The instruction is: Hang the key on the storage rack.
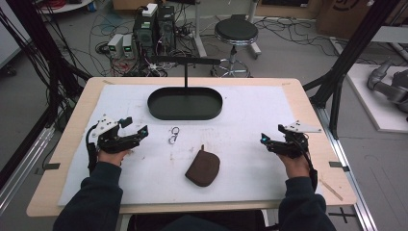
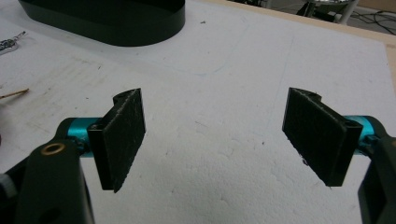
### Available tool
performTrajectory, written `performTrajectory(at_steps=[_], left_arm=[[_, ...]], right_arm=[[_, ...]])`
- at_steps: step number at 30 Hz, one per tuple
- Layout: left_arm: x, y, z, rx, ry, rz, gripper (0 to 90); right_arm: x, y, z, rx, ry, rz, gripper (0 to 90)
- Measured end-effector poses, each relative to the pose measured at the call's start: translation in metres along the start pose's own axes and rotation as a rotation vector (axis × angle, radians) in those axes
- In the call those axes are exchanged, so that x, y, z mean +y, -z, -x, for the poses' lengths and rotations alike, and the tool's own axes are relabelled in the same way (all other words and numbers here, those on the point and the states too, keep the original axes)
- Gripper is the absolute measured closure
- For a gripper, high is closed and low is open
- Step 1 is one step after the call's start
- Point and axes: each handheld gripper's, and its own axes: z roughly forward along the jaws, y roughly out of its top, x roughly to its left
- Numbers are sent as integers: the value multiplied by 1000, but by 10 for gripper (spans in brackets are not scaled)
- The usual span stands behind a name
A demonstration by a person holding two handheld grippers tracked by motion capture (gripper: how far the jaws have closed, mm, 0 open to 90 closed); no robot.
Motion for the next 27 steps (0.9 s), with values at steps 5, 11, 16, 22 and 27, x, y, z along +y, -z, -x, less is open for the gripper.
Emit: performTrajectory(at_steps=[5,11,16,22,27], left_arm=[[0,-1,1,7,3,-5,236],[-3,-5,4,7,2,-32,245],[-5,-15,9,-12,6,-57,307],[-1,-40,19,-46,4,-102,327],[1,-71,33,-78,-23,-200,355]], right_arm=[[0,-2,4,13,-15,10,216],[0,-2,4,37,-5,1,216],[0,-4,2,47,22,-10,217],[2,-6,0,55,52,-24,217],[5,-4,-4,52,66,-17,217]])
